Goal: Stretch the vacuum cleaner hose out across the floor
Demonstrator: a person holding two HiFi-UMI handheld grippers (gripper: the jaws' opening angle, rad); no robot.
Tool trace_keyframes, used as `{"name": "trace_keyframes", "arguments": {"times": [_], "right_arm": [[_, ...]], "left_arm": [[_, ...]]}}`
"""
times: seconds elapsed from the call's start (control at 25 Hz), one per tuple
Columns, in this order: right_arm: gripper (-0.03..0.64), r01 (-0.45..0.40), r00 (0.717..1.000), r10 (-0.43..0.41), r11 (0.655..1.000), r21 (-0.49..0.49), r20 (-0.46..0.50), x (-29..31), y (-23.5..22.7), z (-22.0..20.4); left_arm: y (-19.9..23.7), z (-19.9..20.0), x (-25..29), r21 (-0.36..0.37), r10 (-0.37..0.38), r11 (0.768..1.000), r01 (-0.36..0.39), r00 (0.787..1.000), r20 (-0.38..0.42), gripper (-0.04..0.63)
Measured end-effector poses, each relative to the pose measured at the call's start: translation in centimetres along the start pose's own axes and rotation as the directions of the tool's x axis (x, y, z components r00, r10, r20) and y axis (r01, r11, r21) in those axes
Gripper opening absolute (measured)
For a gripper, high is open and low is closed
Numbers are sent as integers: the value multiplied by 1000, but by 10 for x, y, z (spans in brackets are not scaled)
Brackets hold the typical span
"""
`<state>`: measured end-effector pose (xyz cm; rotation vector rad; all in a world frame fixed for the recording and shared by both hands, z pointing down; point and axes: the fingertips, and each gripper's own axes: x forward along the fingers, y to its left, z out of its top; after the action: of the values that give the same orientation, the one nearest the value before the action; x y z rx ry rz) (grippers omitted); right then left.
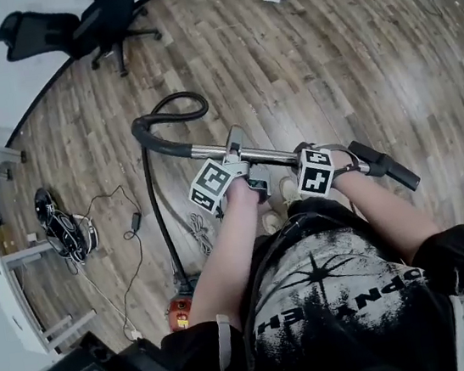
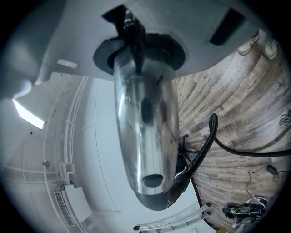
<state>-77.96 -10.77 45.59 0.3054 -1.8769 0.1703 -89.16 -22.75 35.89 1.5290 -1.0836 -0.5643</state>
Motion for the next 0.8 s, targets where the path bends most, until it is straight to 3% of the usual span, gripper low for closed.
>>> {"name": "trace_keyframes", "arguments": {"times": [0.28,0.56,0.8], "right_arm": [[72,143,989,-142,989,25,-48,-2,57,-27],[72,138,987,-131,988,76,-93,-10,88,-72],[72,118,991,-114,992,48,-77,-37,98,-108]], "left_arm": [[20,-44,-43,-47,-40,998,36,997,-73,66],[24,-98,-51,-79,-54,996,43,990,-134,67],[-1,-133,-61,-69,-64,996,58,995,-82,67]]}}
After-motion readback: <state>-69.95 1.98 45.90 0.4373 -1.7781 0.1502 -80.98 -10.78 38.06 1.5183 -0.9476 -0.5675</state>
